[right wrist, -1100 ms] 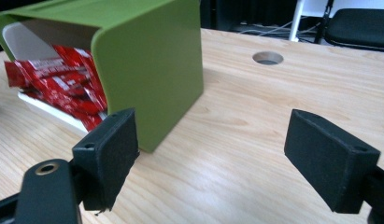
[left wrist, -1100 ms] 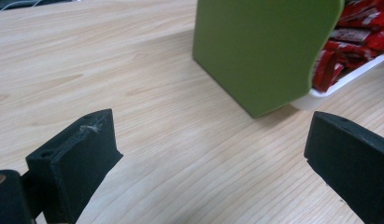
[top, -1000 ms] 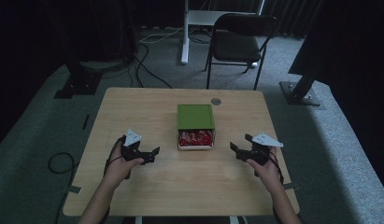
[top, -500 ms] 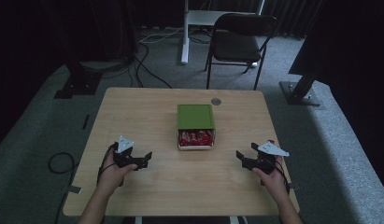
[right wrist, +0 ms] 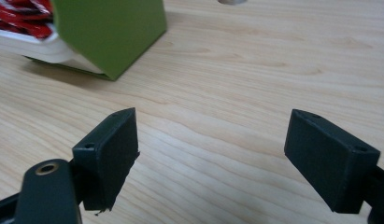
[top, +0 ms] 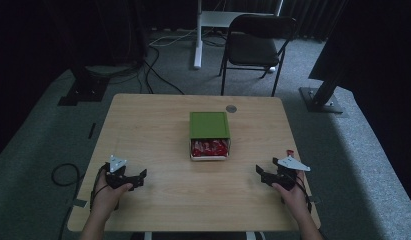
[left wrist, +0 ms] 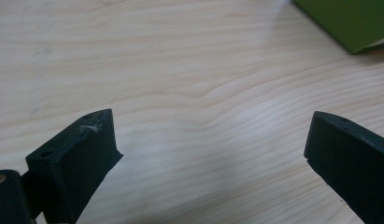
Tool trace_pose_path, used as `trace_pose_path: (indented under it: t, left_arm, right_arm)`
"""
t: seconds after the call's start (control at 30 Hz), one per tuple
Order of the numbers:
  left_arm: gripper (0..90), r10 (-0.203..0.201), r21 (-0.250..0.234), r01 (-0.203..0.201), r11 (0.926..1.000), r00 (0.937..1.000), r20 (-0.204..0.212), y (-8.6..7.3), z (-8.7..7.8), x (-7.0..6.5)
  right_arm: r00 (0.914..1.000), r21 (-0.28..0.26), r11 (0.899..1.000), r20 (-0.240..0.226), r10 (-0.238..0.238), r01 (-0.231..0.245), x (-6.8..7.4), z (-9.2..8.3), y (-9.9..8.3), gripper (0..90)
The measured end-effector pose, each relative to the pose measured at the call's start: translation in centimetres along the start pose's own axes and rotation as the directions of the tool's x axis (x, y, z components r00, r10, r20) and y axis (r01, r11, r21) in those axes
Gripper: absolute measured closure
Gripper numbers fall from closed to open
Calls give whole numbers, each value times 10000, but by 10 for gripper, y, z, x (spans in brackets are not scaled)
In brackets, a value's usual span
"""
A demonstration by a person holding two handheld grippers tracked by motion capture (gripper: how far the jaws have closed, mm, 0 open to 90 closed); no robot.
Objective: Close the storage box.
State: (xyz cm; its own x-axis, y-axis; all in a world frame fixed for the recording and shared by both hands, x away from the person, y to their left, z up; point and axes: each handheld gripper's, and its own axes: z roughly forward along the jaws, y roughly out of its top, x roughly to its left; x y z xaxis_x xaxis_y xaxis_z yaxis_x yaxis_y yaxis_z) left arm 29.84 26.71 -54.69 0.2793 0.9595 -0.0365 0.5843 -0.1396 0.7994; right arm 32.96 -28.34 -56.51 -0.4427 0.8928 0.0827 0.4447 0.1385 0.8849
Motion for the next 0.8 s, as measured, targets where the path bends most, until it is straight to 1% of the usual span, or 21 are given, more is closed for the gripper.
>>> trace_pose_path:
  t: [0.07,0.17,0.2,0.23,0.27,0.33,0.37,0.4,0.43,0.47,0.53,0.57,0.6,0.63,0.67,0.77,0.8]
  left_arm:
    - [34,-221,67,223,9997,9994,-283,-4,-3,6]
    - [34,-509,206,526,9984,9958,-767,-7,-7,14]
    - [34,-509,206,526,9984,9958,-767,-7,-7,14]
    - [34,-833,224,869,9960,9883,-1275,-10,-10,21]
    - [35,-948,224,990,9948,9851,-1433,-11,-11,23]
    - [34,-1142,303,1207,9922,9798,-1639,-13,-12,28]
    - [34,-1147,367,1229,9917,9780,-1742,-14,-13,30]
    - [34,-1147,367,1229,9917,9780,-1742,-14,-13,30]
    - [34,-1197,422,1298,9906,9748,-1882,-17,-14,33]
    - [34,-1229,462,1340,9899,9738,-1913,-18,-15,35]
    - [35,-1188,539,1329,9897,9703,-2109,-20,-15,38]
    - [34,-1196,573,1350,9892,9688,-2171,-22,-16,39]
    - [34,-1196,573,1350,9892,9688,-2171,-22,-16,39]
    - [34,-1291,632,1462,9872,9670,-2198,-24,-16,41]
    - [35,-1274,692,1458,9869,9671,-2204,-25,-16,42]
    - [34,-1293,822,1508,9851,9661,-2233,-29,-14,42]
    - [34,-1263,884,1487,9849,9673,-2200,-30,-14,43]
  right_arm:
    - [9999,103,9999,130,77,-78,-2,1,-2,171]
    - [9993,251,9995,325,162,-171,-3,2,-3,170]
    - [9993,251,9995,325,162,-171,-3,2,-3,170]
    - [9992,284,9994,356,162,-173,-3,3,-4,170]
    - [9980,415,9989,599,207,-233,-5,4,-5,171]
    - [9974,512,9982,669,281,-316,-5,5,-5,171]
    - [9973,570,9979,684,275,-314,-6,5,-6,171]
    - [9973,570,9979,684,275,-314,-6,5,-6,171]
    - [9972,587,9978,696,264,-305,-6,5,-6,170]
    - [9968,615,9977,759,243,-290,-5,5,-6,171]
    - [9968,711,9971,773,219,-274,-5,6,-5,170]
    - [9966,750,9969,796,193,-253,-4,6,-5,171]
    - [9966,750,9969,796,193,-253,-4,6,-5,171]
    - [9966,796,9966,803,162,-227,-4,7,-5,171]
    - [9968,901,9958,793,74,-146,-3,8,-5,171]
    - [9961,1067,9942,886,19,-114,-3,9,-4,171]
    - [9960,1134,9935,896,35,-137,-3,10,-4,171]
